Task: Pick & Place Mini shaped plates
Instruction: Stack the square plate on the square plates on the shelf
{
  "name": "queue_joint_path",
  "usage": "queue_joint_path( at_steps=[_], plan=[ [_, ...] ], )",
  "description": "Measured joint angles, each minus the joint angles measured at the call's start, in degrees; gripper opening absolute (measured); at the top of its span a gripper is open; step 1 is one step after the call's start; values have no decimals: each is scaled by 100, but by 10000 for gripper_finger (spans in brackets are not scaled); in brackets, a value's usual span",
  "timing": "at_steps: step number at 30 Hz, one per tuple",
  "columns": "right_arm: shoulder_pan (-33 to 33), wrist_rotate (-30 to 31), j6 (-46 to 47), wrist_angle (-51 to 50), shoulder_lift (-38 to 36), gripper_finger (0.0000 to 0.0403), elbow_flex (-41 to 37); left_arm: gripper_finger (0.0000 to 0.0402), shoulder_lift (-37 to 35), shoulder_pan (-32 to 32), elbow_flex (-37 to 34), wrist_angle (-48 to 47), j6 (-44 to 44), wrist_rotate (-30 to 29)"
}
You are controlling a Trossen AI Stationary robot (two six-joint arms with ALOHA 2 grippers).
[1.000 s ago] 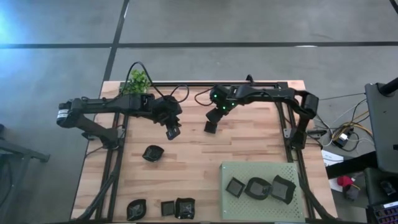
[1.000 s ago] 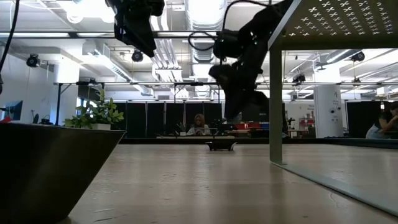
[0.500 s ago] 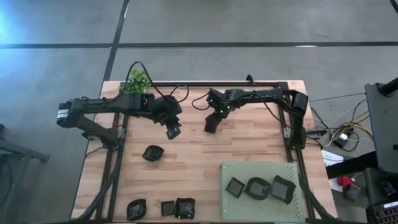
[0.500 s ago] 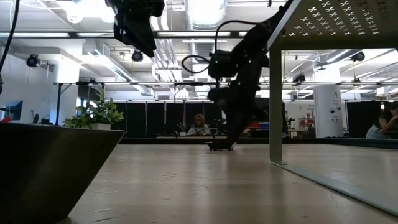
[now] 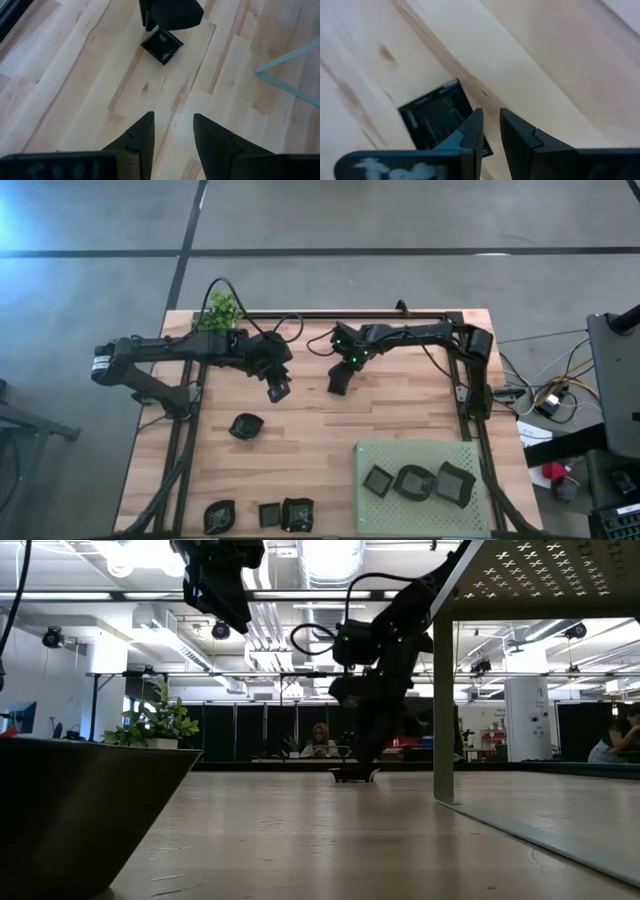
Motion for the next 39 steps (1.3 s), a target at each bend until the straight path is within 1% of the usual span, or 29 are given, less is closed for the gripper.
queue_joint_path(
  at_steps=[8, 23, 29, 39],
  plan=[
    [4, -289, -302, 38, -39, 61, -4, 128, 0, 23, 0, -3, 13, 0],
    [4, -291, -406, 162, 111, 61, -44, 128, 0, 44, 0, -3, 55, 0],
    [55, -436, -654, 180, 236, 61, -52, 128, 0, 44, 0, -19, 101, 0],
    [66, -502, -649, 191, 206, 61, 35, 128, 0, 42, 0, -30, 98, 0]
  ],
)
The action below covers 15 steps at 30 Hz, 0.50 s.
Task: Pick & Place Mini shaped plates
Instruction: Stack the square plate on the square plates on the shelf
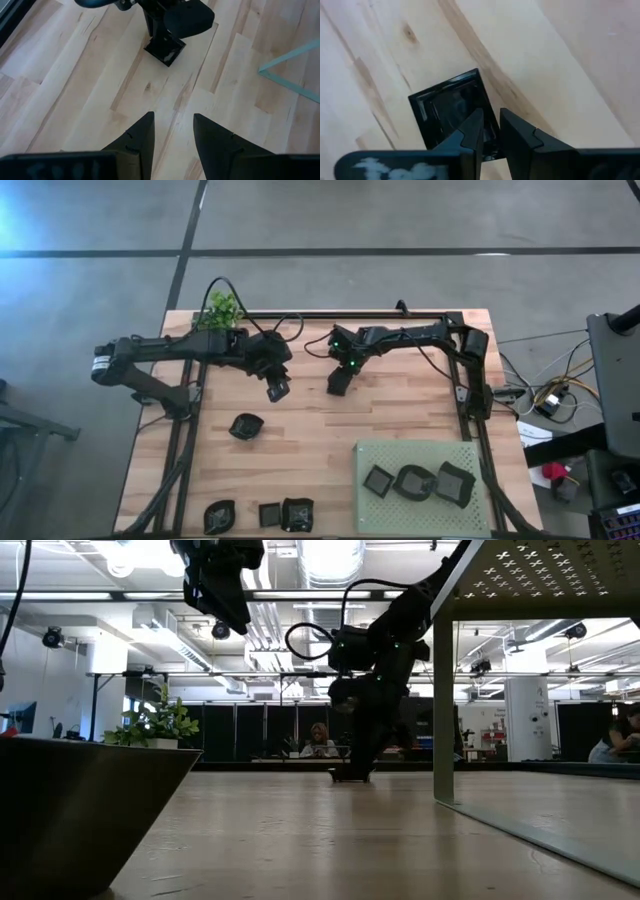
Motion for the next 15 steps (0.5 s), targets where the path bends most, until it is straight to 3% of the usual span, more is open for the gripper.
queue_joint_path(
  at_steps=[15],
  plan=[
    [0, -222, 15, 0, 33, 61, -48, 128, 0, 0, 0, -3, 0, 0]
  ],
)
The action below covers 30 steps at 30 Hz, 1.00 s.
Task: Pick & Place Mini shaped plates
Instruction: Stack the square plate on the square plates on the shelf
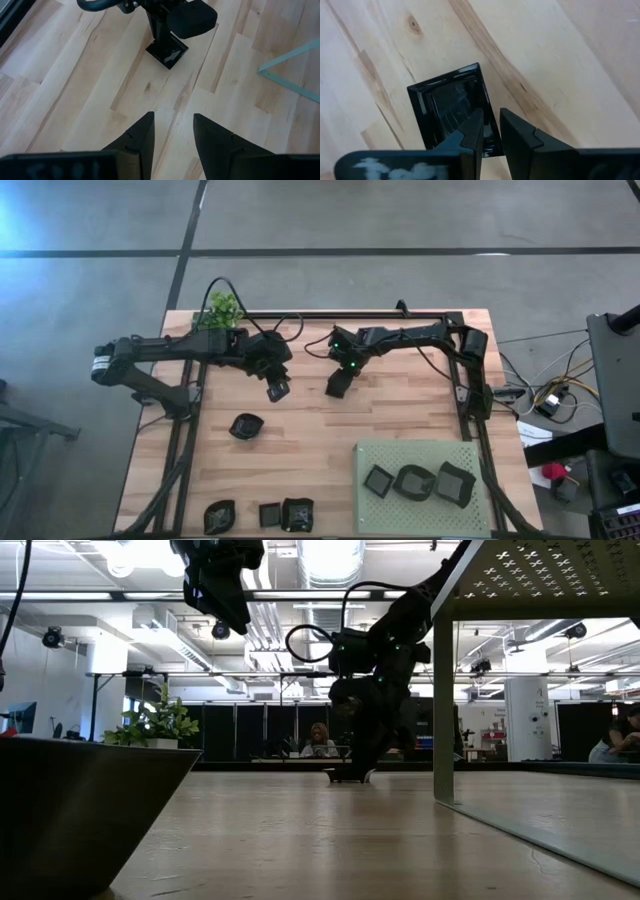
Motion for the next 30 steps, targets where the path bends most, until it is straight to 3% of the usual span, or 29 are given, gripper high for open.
queue_joint_path(
  at_steps=[7, 12, 18, 30],
  plan=[
    [11, -8, -2, 2, 4, 58, -50, 128, 0, -4, 0, 0, 0, 0],
    [18, -10, -4, 8, 4, 15, -50, 128, -1, -4, 0, 0, 0, 0],
    [42, -16, -6, -32, -122, 9, -52, 128, -2, -2, 0, 0, 0, 0],
    [246, -18, -161, -1911, -2083, 8, 210, 128, -2, 2, 0, 3, 75, 0]
  ],
)
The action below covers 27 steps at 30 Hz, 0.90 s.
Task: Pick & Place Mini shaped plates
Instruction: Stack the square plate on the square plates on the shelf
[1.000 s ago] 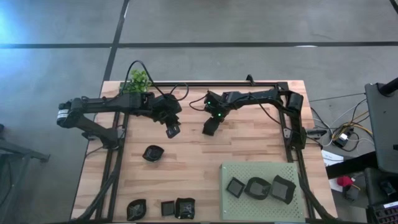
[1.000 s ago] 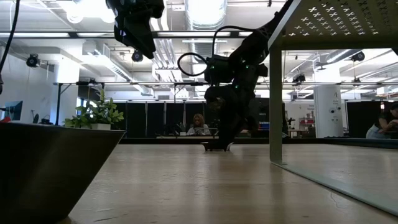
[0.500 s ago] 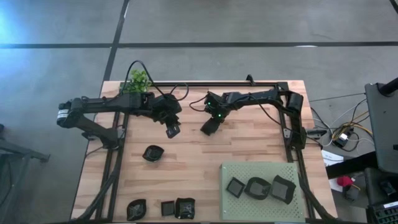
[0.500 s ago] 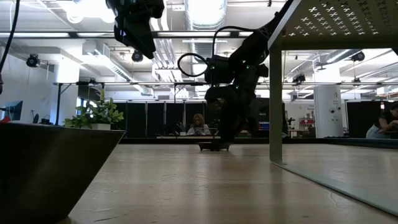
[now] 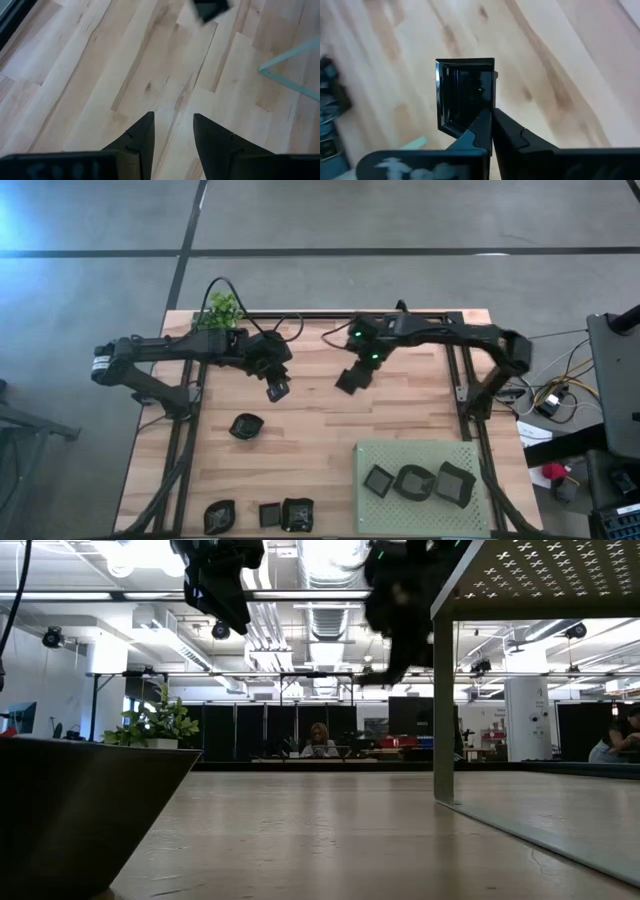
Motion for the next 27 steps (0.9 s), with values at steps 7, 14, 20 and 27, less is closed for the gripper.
queue_joint_path(
  at_steps=[7, 14, 20, 27],
  plan=[
    [311, -114, 848, -1317, -1326, 8, 13, 128, 0, -2, 0, 6, 106, 0],
    [1179, -362, 2308, -1608, -2022, 8, 13, 128, 0, -2, 0, 8, 450, -17],
    [2378, -357, 3549, -1483, -2165, 8, 13, 128, 0, -2, 0, 33, 478, -20],
    [3525, -269, 4441, -840, -1807, 8, 10, 128, -2, -7, 0, 50, 709, -20]
  ],
)
